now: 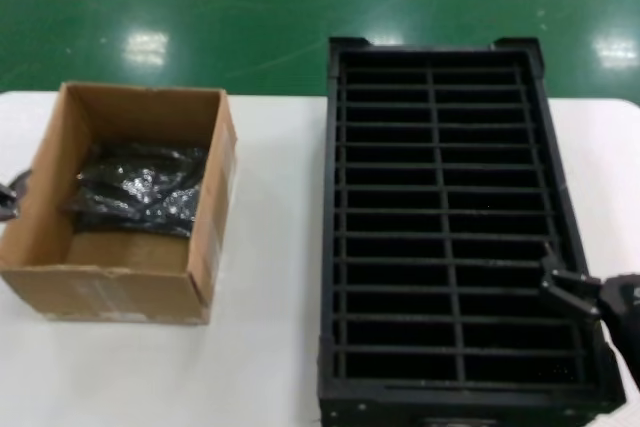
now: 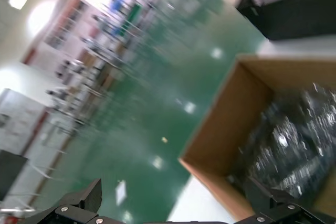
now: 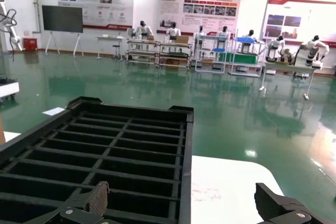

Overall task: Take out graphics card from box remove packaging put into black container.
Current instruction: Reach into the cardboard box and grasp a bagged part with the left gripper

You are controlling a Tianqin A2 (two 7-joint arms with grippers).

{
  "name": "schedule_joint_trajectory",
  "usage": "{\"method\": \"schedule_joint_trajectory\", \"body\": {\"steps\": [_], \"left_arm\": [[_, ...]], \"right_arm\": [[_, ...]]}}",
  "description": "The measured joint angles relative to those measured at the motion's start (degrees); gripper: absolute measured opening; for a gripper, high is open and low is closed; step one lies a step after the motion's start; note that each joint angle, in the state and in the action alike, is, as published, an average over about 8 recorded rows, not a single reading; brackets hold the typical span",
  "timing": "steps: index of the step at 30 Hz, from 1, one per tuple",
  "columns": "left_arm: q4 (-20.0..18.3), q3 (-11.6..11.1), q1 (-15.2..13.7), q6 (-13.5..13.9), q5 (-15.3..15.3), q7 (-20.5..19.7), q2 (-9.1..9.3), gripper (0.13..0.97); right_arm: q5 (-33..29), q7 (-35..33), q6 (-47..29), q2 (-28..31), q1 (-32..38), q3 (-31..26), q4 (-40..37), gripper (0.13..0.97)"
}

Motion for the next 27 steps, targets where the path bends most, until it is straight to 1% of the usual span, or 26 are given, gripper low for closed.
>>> {"method": "schedule_joint_trajectory", "body": {"steps": [2,5,8,11,15,20,24,27], "left_arm": [[4.3,1.9,-4.3,3.8,1.5,0.4,0.12,0.966],[11.2,4.6,-10.9,8.8,3.3,3.0,1.68,0.966],[18.4,7.1,-17.5,13.0,4.1,7.7,4.46,0.966],[26.0,8.8,-23.7,16.3,4.1,14.1,7.92,0.966],[35.8,10.1,-30.5,18.9,3.6,23.6,12.55,0.966],[48.8,10.7,-38.0,21.0,2.9,36.3,17.81,0.966],[58.7,10.8,-43.2,21.9,2.7,46.4,21.02,0.966],[64.7,10.9,-46.2,22.1,2.6,53.4,22.84,0.966]], "right_arm": [[0.0,0.0,0.0,0.0,0.0,0.0,0.0,0.966],[0.0,0.0,0.0,0.0,0.0,0.0,0.0,0.966],[0.0,0.0,0.0,0.0,0.0,0.0,0.0,0.966],[0.0,0.0,0.0,0.0,0.0,0.0,0.0,0.966],[0.0,0.0,0.0,0.0,0.0,0.0,0.0,0.966],[0.0,0.0,0.0,0.0,0.0,0.0,0.0,0.966],[0.0,0.0,0.0,0.0,0.0,0.0,0.0,0.966],[0.0,0.0,0.0,0.0,0.0,0.0,0.0,0.966]]}}
